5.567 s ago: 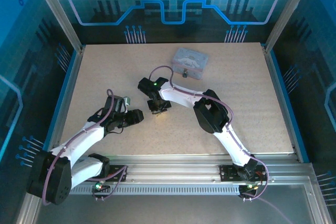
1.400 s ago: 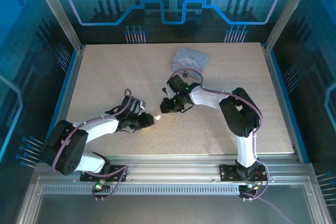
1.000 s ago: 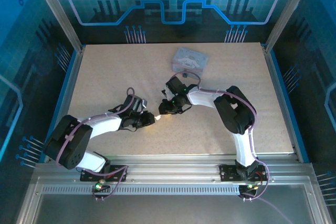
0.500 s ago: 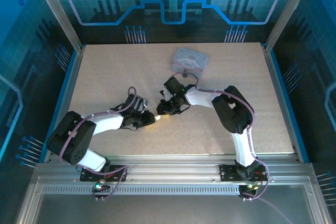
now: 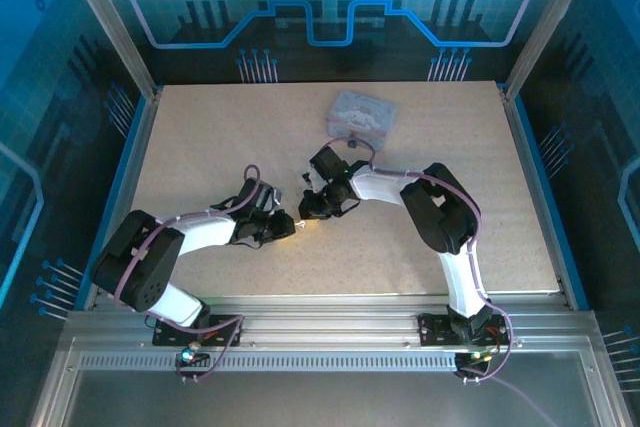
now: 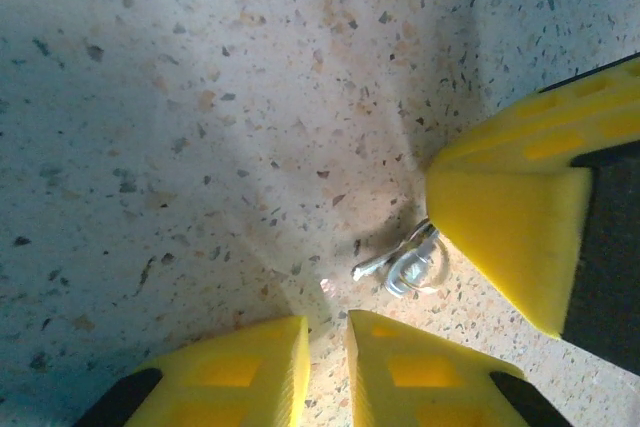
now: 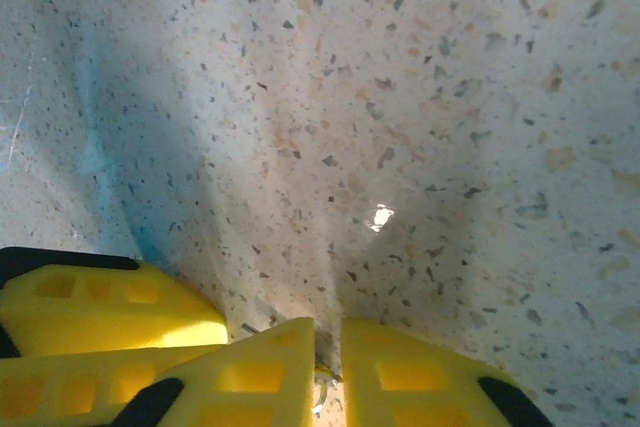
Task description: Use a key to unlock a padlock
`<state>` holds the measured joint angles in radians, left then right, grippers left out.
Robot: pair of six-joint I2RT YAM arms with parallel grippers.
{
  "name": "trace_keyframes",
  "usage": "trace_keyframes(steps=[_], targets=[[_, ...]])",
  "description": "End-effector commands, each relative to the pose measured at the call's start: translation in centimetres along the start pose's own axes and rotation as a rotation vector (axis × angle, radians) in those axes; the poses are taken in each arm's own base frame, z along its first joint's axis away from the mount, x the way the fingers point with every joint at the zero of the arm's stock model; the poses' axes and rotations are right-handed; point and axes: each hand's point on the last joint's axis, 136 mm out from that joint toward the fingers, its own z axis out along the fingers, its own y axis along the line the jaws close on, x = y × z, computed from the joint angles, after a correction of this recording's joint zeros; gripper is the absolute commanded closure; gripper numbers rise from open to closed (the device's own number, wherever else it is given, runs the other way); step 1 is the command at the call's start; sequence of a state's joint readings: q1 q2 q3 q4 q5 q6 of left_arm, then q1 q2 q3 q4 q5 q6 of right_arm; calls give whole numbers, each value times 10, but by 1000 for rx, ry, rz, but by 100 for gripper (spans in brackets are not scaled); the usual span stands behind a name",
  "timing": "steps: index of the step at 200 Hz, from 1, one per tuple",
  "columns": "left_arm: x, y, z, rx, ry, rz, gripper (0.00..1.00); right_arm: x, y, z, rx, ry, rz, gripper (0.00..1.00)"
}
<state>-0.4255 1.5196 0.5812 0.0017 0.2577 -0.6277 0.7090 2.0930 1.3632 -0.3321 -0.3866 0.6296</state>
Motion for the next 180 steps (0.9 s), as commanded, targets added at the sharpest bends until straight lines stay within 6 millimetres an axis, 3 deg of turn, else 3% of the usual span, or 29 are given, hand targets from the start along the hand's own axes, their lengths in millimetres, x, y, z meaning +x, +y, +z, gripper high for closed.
trace_keyframes(steps=[1, 48, 112, 143, 180], targets=[[-8, -2, 10, 1, -23, 33, 81, 6, 3, 8, -6, 34, 9, 90], [-8, -2, 8, -6, -25, 36, 82, 2, 7, 0, -19, 8, -4, 100], [-15, -11, -12, -7, -62, 77, 82, -10, 28, -33, -54, -117, -91, 100], [-20, -23, -31, 13, -101, 121, 82, -19, 48, -63, -96, -227, -163, 100], [-32, -49, -73, 76, -208, 208, 81, -25, 95, -120, -218, -437, -373, 100]])
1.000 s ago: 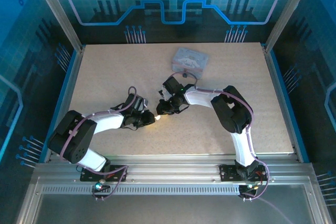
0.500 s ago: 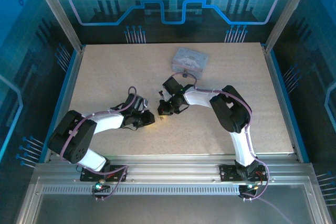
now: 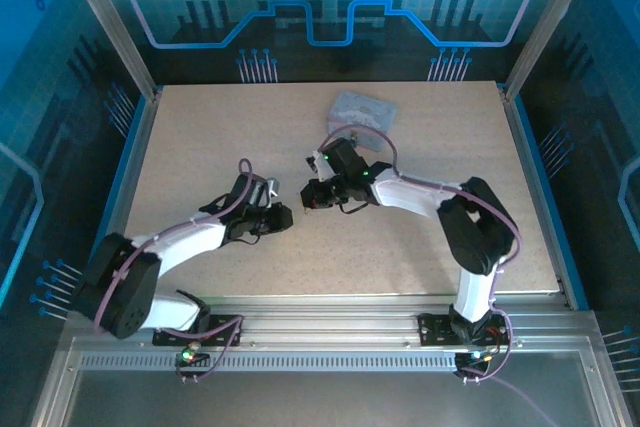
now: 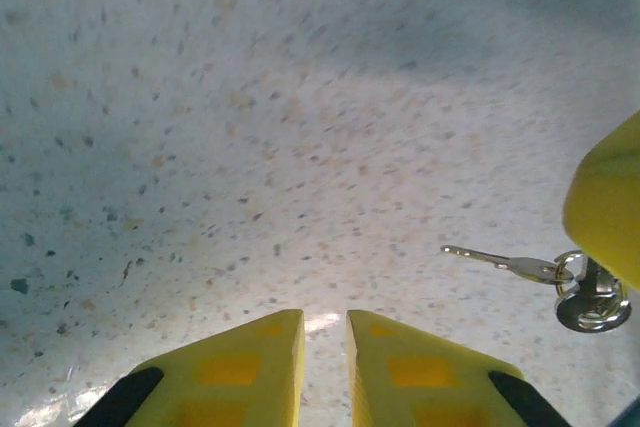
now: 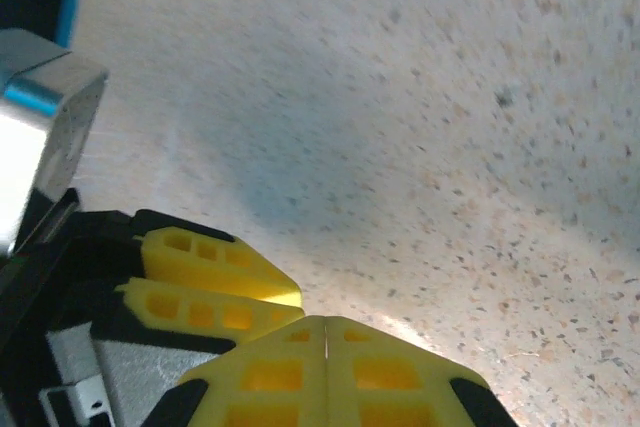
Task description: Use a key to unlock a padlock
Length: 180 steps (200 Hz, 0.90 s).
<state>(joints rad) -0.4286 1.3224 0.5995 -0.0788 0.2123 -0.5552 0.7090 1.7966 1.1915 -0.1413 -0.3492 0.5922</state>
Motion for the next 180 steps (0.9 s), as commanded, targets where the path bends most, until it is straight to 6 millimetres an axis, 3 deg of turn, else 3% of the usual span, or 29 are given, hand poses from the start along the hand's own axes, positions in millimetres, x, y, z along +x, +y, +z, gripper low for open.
trace_keyframes(steps=[1, 40, 51, 92, 131, 180], targets=[[-19, -22, -29, 34, -86, 95, 81, -28, 47, -34, -118, -184, -197, 100], [-42, -53, -88, 107, -271, 197, 78, -40, 135, -109, -316, -463, -593, 100], [-48, -59, -106, 123, -333, 222, 77, -38, 149, -122, -308, -511, -708, 100], [-57, -80, -150, 187, -489, 330, 74, -48, 165, -142, -332, -541, -811, 100], [-52, -110, -175, 330, -543, 451, 62, -53, 178, -153, -382, -585, -817, 100], [-48, -156, -200, 571, -547, 503, 53, -61, 179, -165, -452, -612, -740, 100]])
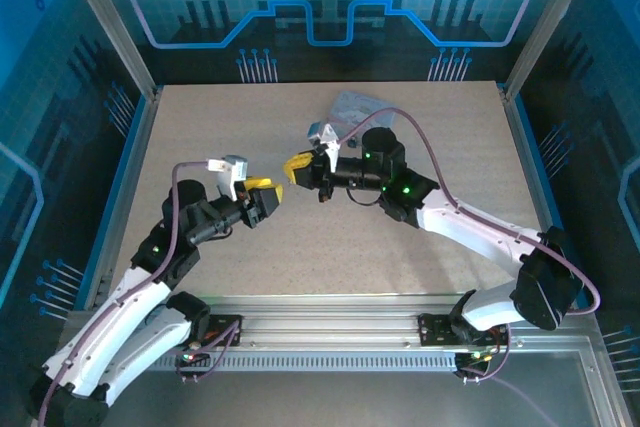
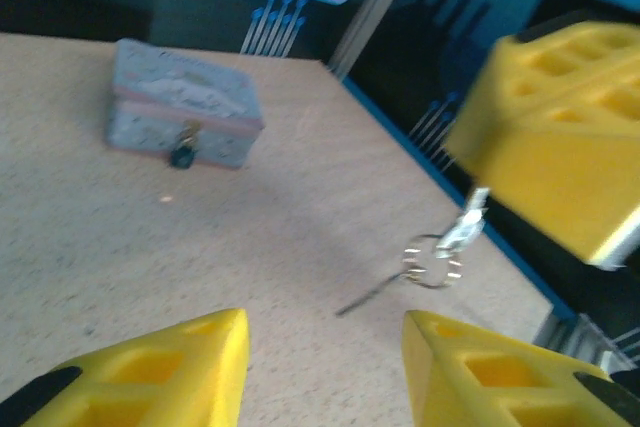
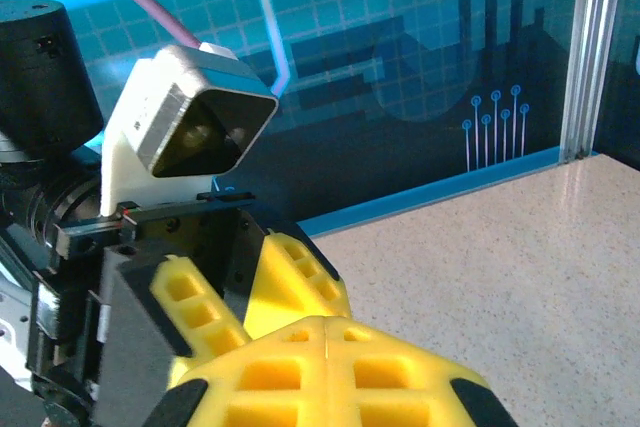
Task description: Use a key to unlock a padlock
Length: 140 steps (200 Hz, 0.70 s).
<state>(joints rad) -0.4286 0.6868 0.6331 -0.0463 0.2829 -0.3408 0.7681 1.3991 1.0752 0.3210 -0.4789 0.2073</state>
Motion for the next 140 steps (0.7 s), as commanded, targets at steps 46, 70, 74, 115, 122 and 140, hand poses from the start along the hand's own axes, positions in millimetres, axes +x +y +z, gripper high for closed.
trace_keyframes(steps=[46, 70, 74, 115, 122, 140], targets=[[-37, -62, 7, 364, -75, -11, 53, -36, -20, -15, -38, -162, 181, 100], [-53, -60, 5, 418, -133, -68, 54, -38, -23, -18, -46, -185, 235, 100], [-58, -61, 4, 435, -146, -80, 54, -38, -23, -18, -46, -187, 243, 100], [-78, -54, 8, 531, -180, -176, 58, -40, -26, -23, -47, -224, 304, 100], [-78, -54, 10, 535, -178, -180, 58, -41, -26, -23, -47, -227, 309, 100], [-79, -53, 13, 538, -178, -183, 58, -43, -27, -24, -42, -239, 324, 100]])
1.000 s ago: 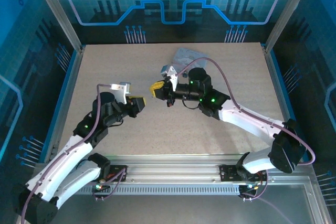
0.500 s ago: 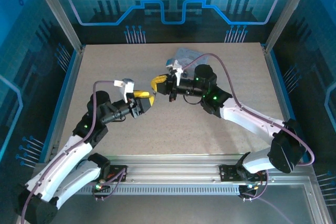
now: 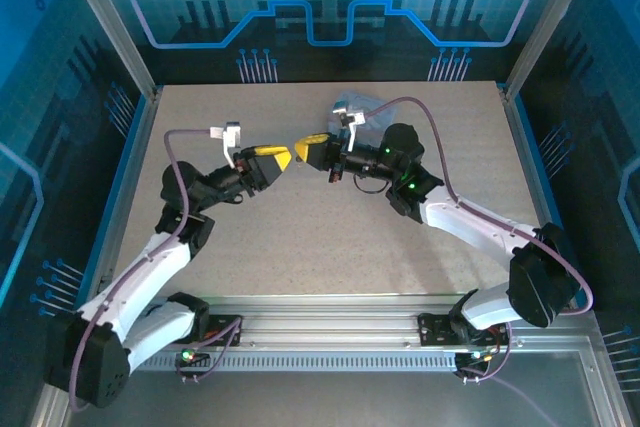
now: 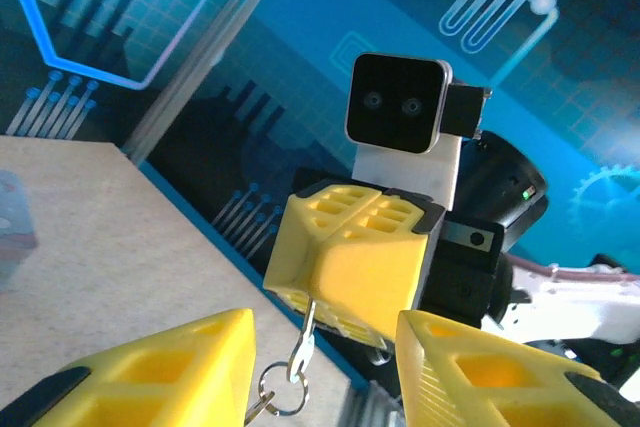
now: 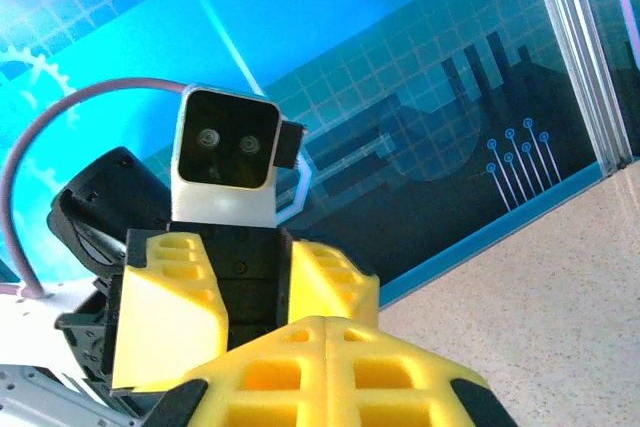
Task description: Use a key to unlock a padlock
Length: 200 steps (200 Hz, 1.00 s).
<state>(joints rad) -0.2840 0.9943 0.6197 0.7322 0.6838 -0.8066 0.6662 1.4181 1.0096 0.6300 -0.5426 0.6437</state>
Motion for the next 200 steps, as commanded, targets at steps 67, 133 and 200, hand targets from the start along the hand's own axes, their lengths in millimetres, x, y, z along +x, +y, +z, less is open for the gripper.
trace_keyframes(steps=[67, 133, 200], targets=[[5, -8, 3, 73, 20, -7, 60, -20, -2, -1, -5, -105, 65, 100], [11, -3, 13, 89, 47, -33, 61, -20, 0, 3, -8, -108, 70, 100], [15, -3, 15, 93, 53, -43, 72, -22, -2, 3, 2, -129, 79, 100]])
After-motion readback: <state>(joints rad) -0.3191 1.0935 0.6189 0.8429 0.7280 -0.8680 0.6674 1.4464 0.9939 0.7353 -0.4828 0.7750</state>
